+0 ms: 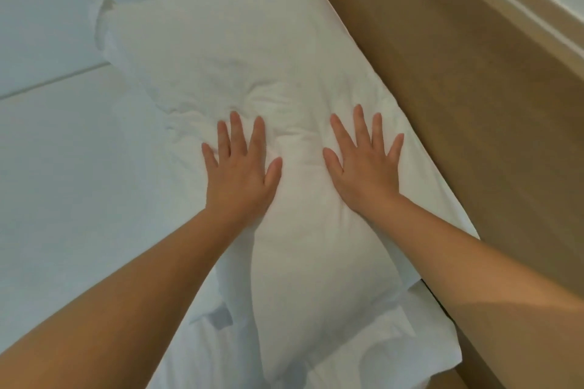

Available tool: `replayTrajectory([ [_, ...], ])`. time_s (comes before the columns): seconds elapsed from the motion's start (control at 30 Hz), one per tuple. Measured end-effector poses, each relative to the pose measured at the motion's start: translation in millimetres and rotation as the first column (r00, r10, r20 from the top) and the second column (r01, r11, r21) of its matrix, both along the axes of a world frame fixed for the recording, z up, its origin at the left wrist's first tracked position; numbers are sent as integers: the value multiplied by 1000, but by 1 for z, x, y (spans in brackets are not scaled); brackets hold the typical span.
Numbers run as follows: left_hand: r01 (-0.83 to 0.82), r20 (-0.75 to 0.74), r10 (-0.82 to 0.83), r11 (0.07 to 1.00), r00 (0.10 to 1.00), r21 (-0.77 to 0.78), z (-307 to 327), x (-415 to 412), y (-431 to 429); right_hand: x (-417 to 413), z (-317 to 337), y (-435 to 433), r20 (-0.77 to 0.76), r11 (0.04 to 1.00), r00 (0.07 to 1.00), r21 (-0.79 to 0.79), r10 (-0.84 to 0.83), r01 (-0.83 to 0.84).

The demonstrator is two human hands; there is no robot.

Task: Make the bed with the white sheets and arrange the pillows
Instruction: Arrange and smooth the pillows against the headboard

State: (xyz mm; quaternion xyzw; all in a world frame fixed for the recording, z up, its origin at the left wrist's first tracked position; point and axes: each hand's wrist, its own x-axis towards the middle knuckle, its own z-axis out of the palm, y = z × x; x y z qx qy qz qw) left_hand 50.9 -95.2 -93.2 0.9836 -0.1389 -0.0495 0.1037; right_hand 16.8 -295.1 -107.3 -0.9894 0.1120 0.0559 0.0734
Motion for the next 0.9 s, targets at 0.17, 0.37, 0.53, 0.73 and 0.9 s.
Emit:
replayTrajectory([
  [0.17,101,-97,-91,990,991,101,6,-32,15,-46,2,-2,-29,998,998,-18,-58,58],
  [0.37,203,-349,-118,955,930,218,36,-105,42,-145,27,8,-286,993,951,-27,-119,116],
  [0.53,318,-316,-196,858,928,403,102,-165,73,-263,110,30,-422,984,892,-140,-163,114],
  [0.73,444,-296,-369,863,881,243,203,-257,124,-421,225,123,-470,887,760,-130,-448,443],
  [0.9,579,-309,-516,798,799,165,262,-328,169,-521,279,208,-400,694,595,-168,-697,700],
])
